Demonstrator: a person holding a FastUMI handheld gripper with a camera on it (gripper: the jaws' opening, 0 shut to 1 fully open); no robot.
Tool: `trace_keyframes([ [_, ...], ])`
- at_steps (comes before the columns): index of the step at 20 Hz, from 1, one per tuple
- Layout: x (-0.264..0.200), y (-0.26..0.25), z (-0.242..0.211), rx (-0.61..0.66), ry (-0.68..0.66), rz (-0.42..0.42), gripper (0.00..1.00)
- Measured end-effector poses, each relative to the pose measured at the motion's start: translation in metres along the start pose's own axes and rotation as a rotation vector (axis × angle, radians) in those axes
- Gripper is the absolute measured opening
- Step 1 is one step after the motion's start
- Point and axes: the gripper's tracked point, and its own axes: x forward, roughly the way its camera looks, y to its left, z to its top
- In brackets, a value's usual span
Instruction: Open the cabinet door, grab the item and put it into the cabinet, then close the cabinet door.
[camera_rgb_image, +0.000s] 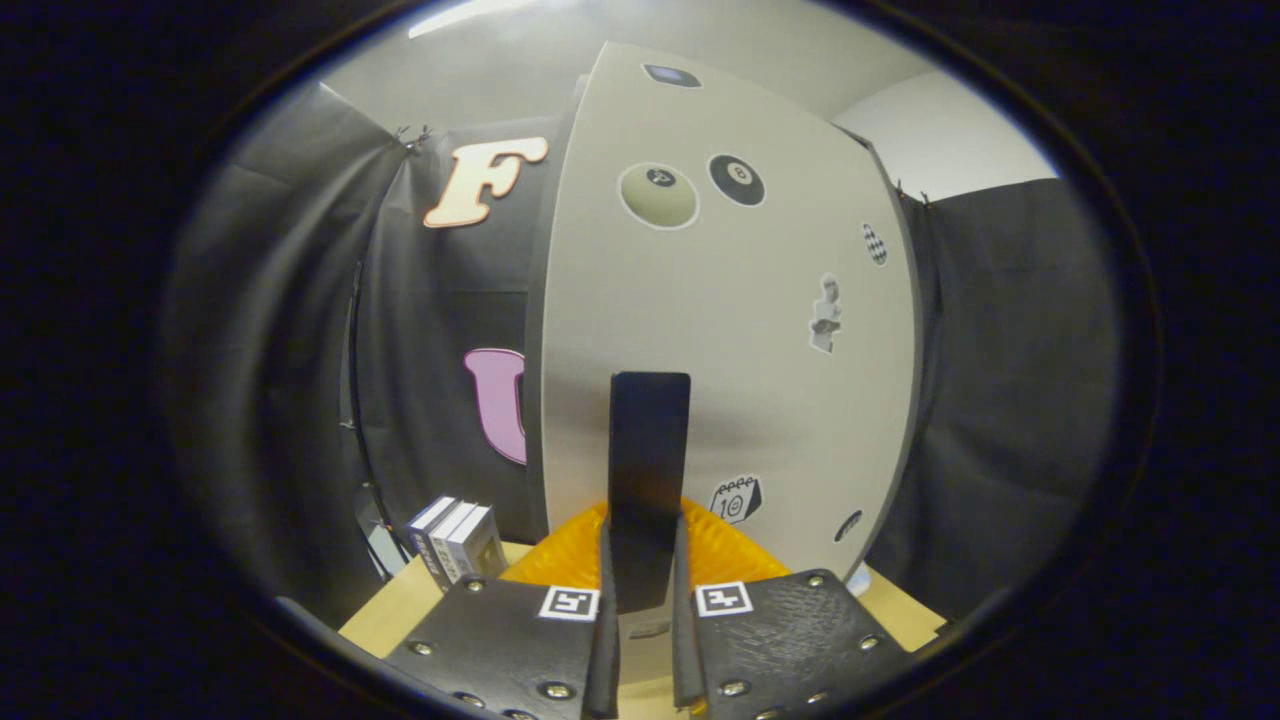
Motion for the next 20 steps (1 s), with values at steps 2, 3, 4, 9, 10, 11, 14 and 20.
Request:
trace_keyframes([
  [2,-0.009,-0.009,-0.001,0.006,-0.001,-0.025,0.21],
  [3,-0.014,-0.013,-0.001,0.004,-0.004,-0.038,0.21],
  [4,-0.018,-0.018,-0.001,0.003,-0.006,-0.051,0.21],
  [9,-0.034,-0.032,-0.002,0.033,0.011,-0.094,0.1],
  [10,-0.038,-0.036,-0.002,0.027,0.011,-0.105,0.1],
  [11,-0.04,-0.04,-0.002,0.02,0.01,-0.121,0.1],
  [14,-0.049,-0.053,-0.003,0.031,0.017,-0.166,0.1],
  [20,-0.068,-0.091,-0.004,-0.004,0.041,-0.301,0.1],
])
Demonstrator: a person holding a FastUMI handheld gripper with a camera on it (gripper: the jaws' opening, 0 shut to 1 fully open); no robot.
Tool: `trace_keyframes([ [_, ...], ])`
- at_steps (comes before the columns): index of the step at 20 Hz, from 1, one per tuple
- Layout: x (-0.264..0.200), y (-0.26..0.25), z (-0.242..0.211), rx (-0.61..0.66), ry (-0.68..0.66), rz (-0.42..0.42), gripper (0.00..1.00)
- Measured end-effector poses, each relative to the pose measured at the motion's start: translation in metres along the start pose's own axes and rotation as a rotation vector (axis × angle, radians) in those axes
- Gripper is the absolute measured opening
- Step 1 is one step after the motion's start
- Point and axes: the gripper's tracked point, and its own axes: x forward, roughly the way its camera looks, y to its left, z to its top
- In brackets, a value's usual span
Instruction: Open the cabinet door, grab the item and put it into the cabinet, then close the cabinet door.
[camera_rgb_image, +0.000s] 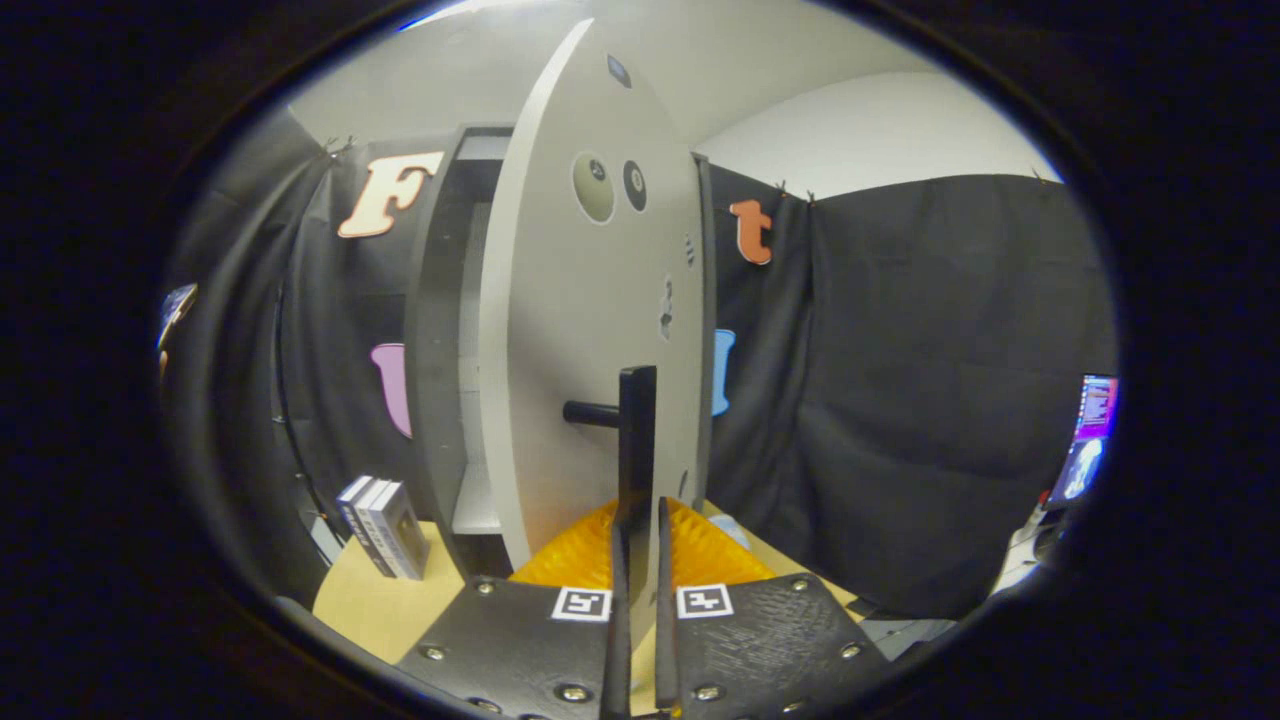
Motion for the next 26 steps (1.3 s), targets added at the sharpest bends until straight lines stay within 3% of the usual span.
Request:
trace_keyframes([
  [6,-0.004,-0.075,0.0,0.007,0.017,-0.08,0.09],
  [11,0.004,-0.095,-0.015,0.087,0.112,0.067,0.09],
  [13,0.006,-0.107,-0.014,0.11,0.119,0.083,0.09],
  [23,-0.018,-0.189,-0.036,0.075,0.161,-0.132,0.09],
  [26,-0.022,-0.186,-0.041,0.059,0.172,-0.153,0.09],
])
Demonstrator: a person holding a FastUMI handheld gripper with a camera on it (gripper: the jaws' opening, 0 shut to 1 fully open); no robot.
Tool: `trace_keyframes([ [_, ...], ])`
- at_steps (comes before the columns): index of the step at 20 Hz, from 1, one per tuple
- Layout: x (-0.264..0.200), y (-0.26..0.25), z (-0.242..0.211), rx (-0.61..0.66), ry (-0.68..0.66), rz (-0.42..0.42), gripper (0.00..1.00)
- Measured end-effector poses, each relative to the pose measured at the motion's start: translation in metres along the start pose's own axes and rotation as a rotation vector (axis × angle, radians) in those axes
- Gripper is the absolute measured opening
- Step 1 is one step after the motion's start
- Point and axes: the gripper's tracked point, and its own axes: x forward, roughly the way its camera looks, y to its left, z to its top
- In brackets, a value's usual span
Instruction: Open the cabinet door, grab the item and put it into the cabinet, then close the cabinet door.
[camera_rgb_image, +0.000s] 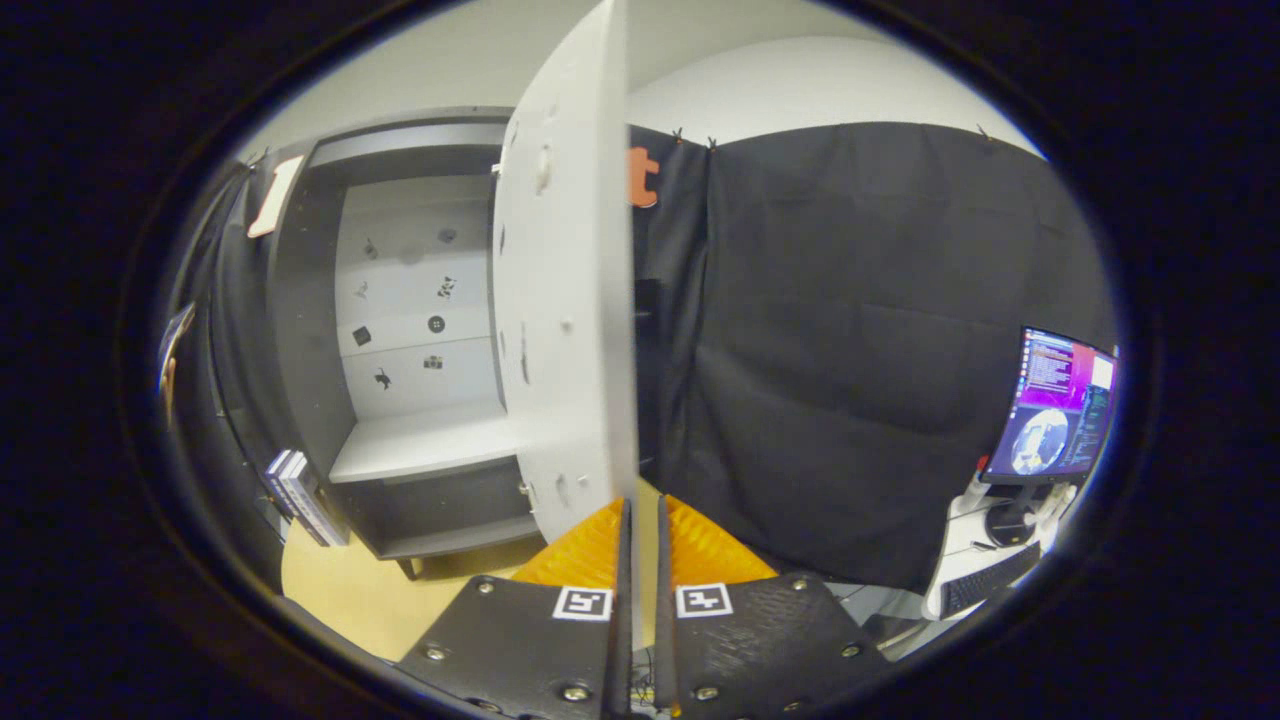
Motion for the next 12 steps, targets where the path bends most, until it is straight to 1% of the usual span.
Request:
trace_keyframes([
  [3,0.001,0.023,-0.01,-0.024,0.011,0.028,0.09],
  [8,0.015,0.09,-0.036,-0.02,0.062,0.164,0.09],
  [12,0.03,0.129,-0.065,-0.036,0.131,0.261,0.09],
])
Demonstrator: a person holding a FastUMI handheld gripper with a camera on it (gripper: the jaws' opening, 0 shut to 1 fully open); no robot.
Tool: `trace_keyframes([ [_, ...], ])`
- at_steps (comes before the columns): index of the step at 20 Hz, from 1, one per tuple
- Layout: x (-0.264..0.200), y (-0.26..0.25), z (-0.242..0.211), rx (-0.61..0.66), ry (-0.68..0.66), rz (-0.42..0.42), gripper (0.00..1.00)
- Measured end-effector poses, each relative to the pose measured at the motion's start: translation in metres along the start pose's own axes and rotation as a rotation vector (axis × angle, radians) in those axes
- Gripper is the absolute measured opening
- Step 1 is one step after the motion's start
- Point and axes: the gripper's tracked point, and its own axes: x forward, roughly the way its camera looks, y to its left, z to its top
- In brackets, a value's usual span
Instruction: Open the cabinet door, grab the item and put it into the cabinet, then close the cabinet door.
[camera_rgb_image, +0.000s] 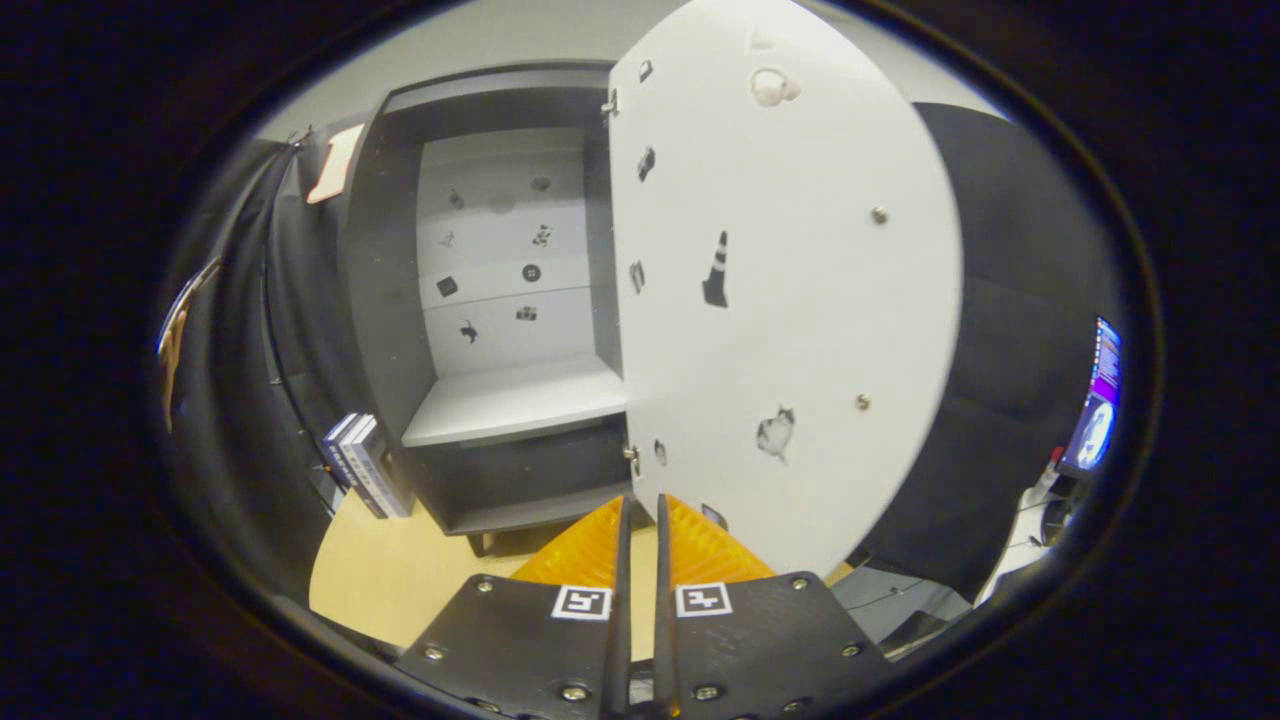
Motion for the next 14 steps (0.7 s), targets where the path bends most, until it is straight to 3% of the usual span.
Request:
trace_keyframes([
  [8,0.055,0.053,-0.076,-0.105,0.174,0.157,0.09],
  [10,0.063,0.064,-0.1,-0.141,0.229,0.195,0.16],
  [12,0.075,0.072,-0.125,-0.168,0.284,0.223,0.17],
  [14,0.081,0.079,-0.155,-0.187,0.356,0.251,0.35],
])
